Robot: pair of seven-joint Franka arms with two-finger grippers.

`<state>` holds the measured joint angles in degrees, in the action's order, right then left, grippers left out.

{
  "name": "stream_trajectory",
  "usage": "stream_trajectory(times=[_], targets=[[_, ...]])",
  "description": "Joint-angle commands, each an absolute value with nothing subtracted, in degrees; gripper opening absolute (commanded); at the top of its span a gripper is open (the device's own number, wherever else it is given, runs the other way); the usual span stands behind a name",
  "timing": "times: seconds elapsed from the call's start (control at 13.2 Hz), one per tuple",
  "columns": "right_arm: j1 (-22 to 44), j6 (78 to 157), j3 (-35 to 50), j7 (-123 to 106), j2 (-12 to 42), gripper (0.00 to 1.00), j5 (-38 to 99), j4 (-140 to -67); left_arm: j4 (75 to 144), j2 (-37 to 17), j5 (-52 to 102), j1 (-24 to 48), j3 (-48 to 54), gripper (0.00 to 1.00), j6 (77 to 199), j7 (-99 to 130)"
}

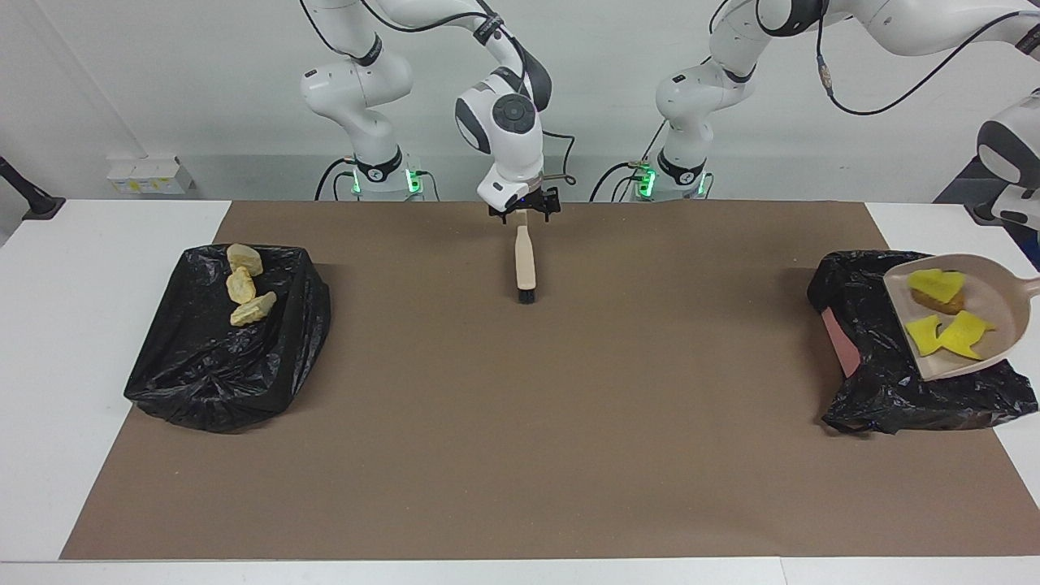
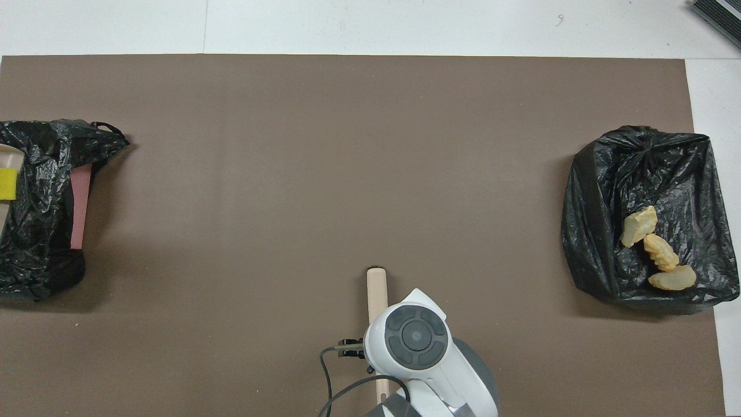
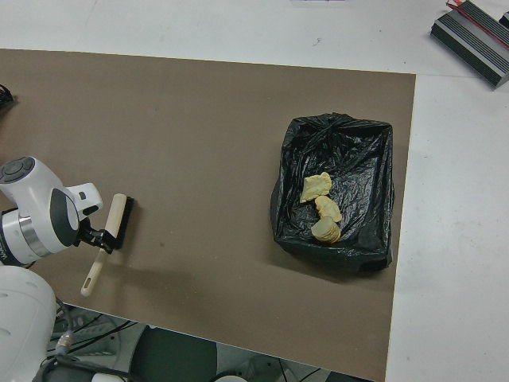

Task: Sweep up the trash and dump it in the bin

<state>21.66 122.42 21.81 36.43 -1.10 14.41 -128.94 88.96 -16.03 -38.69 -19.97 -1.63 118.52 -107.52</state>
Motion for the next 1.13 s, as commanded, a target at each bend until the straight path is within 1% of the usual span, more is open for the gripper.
stream_trajectory(times=[0.0,0.15,0.23,0.53,0.6,0.83,1.06], targets=[[18.6,120.1,21.8,35.7,-2.8,1.0,12.3,-126.6,91.9,-13.5,-45.7,-18.2,-2.3,0.0,119.6,-104.3],[14.5,120.1,21.7,35.2,-3.8,1.0,10.1,-125.3,93.7,-11.6,-54.3,-17.8,-2.2,0.0,119.5,-101.9],[12.7,120.1,21.8,35.3,-3.8,1.0,7.6,-124.3,94.3,-10.6,-55.9,-17.8,-2.3,0.0,119.5,-100.9],[7.0,120.8,21.7,33.6,-1.1,1.0,-0.3,-118.8,94.4,-7.3,-58.7,-17.8,-2.3,0.0,118.9,-100.6],[6.6,120.8,20.5,31.9,-0.4,1.0,-1.9,-117.2,94.4,-7.1,-58.8,-17.8,-2.2,0.0,118.9,-100.5],[6.7,119.8,13.9,25.9,-0.4,1.0,-3.6,-113.6,94.4,-6.8,-58.8,-15.9,-2.1,0.0,115.5,-95.2],[7.5,114.6,4.4,15.3,-1.0,1.0,-3.5,-108.5,94.4,-6.2,-57.7,-11.4,-1.7,0.0,107.9,-88.8]])
